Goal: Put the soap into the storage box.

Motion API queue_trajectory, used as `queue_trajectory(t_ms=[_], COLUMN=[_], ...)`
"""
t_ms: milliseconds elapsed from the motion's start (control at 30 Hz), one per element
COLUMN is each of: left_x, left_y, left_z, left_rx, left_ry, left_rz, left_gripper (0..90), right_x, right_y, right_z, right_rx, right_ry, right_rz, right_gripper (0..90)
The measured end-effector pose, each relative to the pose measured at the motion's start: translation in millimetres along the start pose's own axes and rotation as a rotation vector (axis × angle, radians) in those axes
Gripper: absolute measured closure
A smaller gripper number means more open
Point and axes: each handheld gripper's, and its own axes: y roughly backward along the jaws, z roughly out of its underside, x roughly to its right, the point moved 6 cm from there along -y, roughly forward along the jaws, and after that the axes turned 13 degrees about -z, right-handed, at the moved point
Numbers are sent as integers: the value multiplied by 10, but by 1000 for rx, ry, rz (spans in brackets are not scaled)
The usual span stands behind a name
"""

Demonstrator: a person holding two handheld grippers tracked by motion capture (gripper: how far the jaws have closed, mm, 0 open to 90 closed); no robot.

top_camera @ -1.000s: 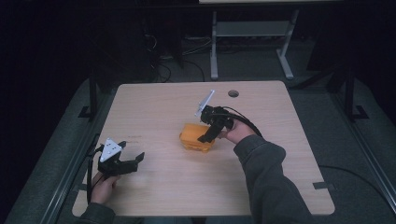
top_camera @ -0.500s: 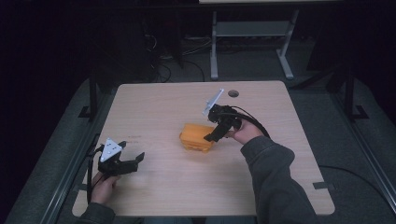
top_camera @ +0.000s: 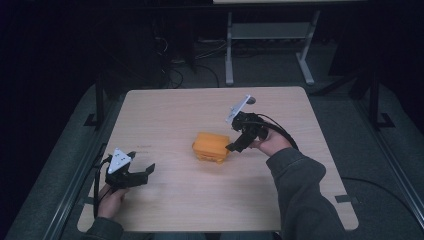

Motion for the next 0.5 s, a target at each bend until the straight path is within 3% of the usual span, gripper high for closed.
queue_trajectory(t_ms=[500], left_x=[2], left_y=[-3], left_z=[3], left_rx=[-2], left_ry=[-4], left_rz=[-2], left_gripper=[140], right_x=[-3], right_y=[88], right_z=[167], right_rx=[7], right_ry=[-24], right_rz=[15], right_gripper=[205])
